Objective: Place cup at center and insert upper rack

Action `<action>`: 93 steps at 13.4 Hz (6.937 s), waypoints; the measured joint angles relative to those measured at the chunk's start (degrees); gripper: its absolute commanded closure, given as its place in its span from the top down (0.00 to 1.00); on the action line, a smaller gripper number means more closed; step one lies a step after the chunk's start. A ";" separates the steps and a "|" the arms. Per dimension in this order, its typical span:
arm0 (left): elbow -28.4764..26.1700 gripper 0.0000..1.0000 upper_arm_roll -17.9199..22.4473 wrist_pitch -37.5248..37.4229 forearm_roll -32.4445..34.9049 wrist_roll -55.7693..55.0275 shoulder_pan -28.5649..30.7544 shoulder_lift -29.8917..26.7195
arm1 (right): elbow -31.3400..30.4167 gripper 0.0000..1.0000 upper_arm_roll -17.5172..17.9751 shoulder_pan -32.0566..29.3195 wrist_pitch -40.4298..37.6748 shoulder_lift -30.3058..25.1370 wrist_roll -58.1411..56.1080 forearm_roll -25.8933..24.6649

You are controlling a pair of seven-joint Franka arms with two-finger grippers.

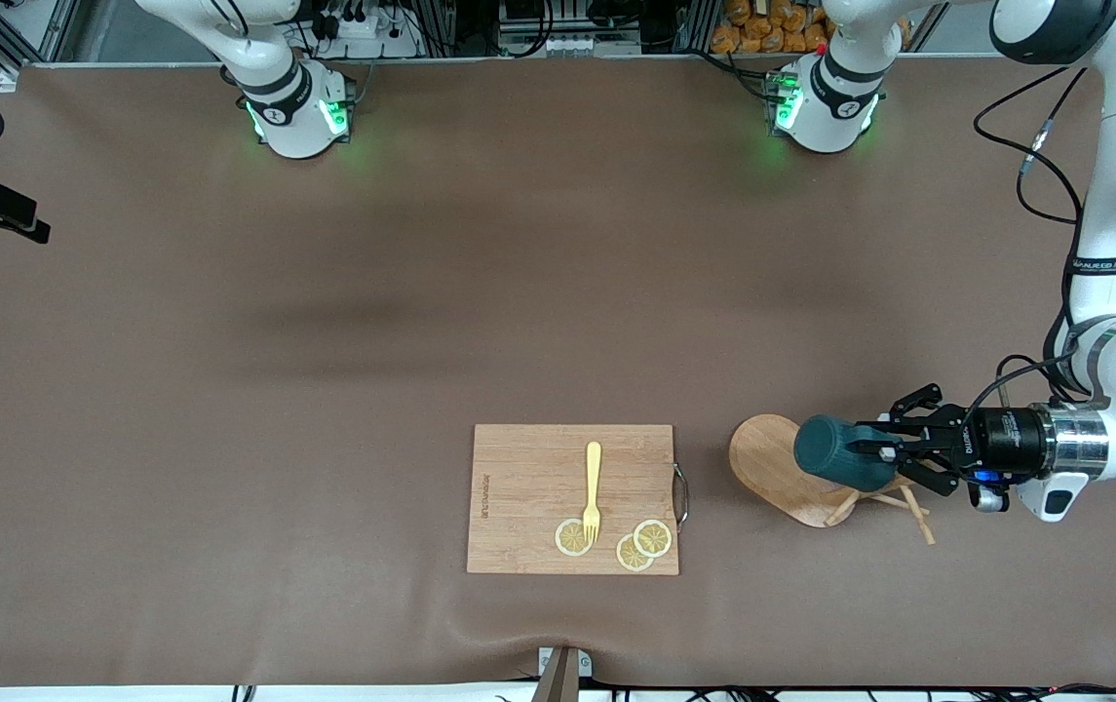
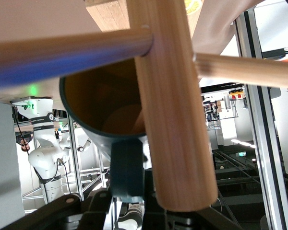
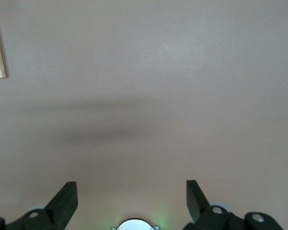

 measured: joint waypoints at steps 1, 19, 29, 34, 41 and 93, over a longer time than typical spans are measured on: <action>0.00 0.00 0.00 0.00 0.00 0.01 0.08 0.06 | 0.00 1.00 0.00 0.00 0.00 0.00 0.00 0.00; 0.00 1.00 -0.04 -0.78 -0.05 0.52 0.56 1.28 | 1.45 1.00 0.36 0.00 0.19 -0.03 0.00 0.20; 1.18 1.00 -0.10 -3.27 -0.04 0.50 0.88 0.92 | 2.21 1.00 0.67 1.47 0.18 -0.18 0.00 0.46; 1.94 1.00 -0.13 -4.46 -0.01 -0.60 1.61 -2.50 | 2.54 1.00 0.66 2.43 -0.91 -1.65 0.00 0.46; 2.27 1.00 -0.45 -4.82 3.77 -0.79 2.28 -10.23 | -0.38 1.00 -2.64 1.90 -0.54 -1.69 0.07 0.35; -20.14 1.00 17.05 1.26 64.41 48.12 -24.16 -49.50 | -0.99 1.00 -2.40 2.04 2.03 -1.82 0.03 0.18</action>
